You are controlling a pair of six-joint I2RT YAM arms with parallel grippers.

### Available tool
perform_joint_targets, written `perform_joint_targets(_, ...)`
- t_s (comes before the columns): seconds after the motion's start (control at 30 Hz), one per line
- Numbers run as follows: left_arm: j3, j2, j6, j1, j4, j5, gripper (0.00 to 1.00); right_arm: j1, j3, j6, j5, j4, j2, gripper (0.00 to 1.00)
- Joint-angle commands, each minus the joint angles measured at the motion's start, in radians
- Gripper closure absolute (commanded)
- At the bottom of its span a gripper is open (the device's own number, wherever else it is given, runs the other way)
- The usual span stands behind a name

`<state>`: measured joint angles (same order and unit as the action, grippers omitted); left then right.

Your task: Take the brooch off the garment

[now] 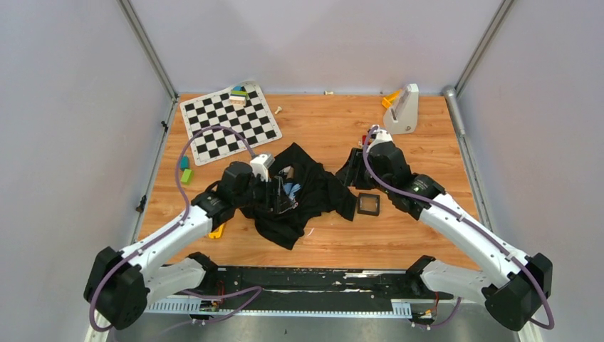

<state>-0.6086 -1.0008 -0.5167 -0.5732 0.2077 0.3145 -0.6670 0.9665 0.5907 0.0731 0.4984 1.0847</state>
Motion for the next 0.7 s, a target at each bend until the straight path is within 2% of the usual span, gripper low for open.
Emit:
perform_joint_targets(0.0,-0.01,-0.094,-0.001,-0.02,-0.118,0.0,0.2,0.029,-0.044,0.043,0.086,0.02,-0.09,0.71)
perform_joint_targets(0.17,-0.035,-0.256,-0.001,-0.004,-0.191,-0.05,0.22,0.089,-0.154,0.088,0.125,0.045,-0.188,0.71)
perform_joint_targets(0.3,-0.051,-0.356,-0.011,0.097,-0.235,-0.047,0.23,0.146,-0.215,0.127,0.146,0.044,-0.219,0.71)
perform_joint_targets(0.4,-0.038,-0.385,-0.033,0.213,-0.286,-0.049,0.25,0.162,-0.238,0.112,0.11,0.013,-0.213,0.71)
perform_joint_targets(0.53,-0.063,-0.422,0.009,0.278,-0.316,-0.025,0.25,0.153,-0.232,0.073,-0.036,-0.055,-0.101,0.72)
perform_joint_targets(0.67,-0.106,-0.412,0.046,0.28,-0.277,-0.059,0.23,0.067,-0.158,0.05,-0.054,-0.082,0.054,0.72)
